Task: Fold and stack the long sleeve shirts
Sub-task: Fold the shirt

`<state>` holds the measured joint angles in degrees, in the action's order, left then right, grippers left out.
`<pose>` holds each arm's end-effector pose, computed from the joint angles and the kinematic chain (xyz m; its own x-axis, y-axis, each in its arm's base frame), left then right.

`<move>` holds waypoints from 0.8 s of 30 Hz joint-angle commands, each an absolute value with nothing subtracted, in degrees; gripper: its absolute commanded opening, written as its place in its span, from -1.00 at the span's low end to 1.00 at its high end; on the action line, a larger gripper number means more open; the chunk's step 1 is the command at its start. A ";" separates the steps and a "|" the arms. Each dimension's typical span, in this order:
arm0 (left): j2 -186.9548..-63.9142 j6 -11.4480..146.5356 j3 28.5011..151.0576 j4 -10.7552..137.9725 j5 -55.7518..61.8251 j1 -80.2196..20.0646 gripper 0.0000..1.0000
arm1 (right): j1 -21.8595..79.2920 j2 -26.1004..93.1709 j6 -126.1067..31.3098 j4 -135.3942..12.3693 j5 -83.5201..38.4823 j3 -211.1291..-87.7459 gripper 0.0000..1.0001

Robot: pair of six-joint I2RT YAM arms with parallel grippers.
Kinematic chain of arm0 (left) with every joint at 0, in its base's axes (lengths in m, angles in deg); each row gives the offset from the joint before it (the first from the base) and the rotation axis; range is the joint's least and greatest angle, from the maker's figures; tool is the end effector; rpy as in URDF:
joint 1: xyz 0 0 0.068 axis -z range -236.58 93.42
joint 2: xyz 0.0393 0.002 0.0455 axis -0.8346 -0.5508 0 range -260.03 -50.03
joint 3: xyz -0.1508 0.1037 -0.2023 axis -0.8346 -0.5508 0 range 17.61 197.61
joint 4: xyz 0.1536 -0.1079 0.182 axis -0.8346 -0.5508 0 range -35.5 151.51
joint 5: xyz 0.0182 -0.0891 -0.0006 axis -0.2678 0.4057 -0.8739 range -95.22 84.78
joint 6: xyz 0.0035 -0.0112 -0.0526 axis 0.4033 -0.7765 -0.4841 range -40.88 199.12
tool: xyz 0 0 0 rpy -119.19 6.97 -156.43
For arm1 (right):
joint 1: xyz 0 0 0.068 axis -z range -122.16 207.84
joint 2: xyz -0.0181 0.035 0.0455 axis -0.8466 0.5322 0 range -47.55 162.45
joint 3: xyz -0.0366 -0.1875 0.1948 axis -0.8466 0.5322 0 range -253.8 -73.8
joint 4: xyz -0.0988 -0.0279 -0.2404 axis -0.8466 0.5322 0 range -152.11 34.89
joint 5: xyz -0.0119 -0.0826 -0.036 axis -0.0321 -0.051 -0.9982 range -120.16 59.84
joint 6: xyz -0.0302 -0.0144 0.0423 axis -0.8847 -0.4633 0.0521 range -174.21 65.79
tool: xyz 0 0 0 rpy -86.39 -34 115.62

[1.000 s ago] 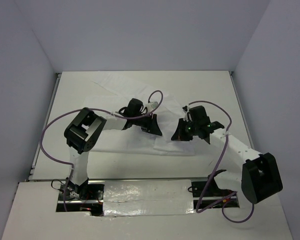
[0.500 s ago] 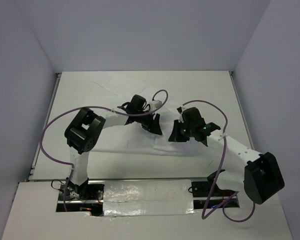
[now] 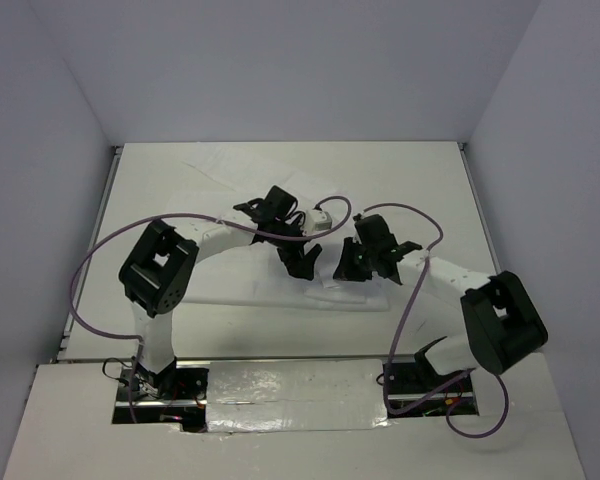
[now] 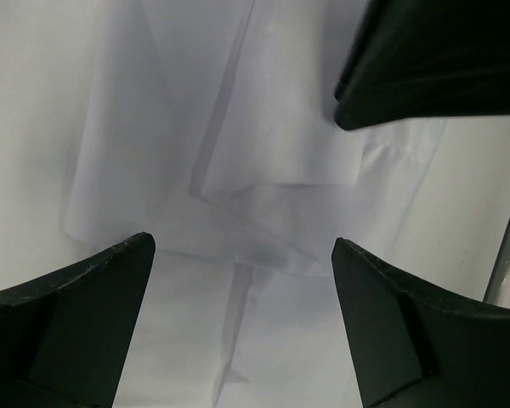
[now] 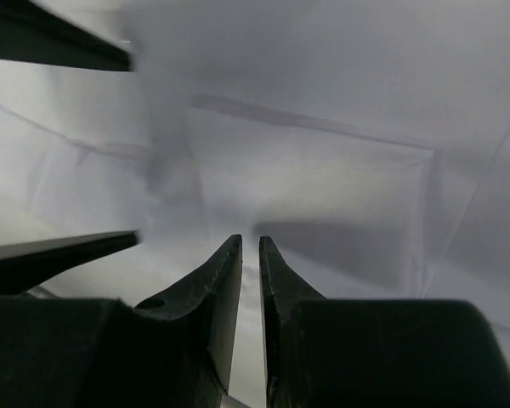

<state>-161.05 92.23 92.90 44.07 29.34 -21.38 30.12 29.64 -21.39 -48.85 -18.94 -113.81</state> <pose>0.3239 -0.2531 0.1828 -0.4664 0.5574 -0.6869 0.8813 0.3599 -0.3064 0.2288 0.1282 0.1868 -0.8803 0.1379 -0.4540 -0.1058 0.8756 0.4712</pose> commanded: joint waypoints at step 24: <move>-134.14 113.73 82.05 14.65 6.82 -73.17 0.78 | 45.09 4.48 -15.19 -33.45 -20.67 -100.70 0.47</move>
<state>-136.40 103.55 85.42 18.92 5.98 -70.36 43.14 5.05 -14.66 -35.32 -22.76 -101.51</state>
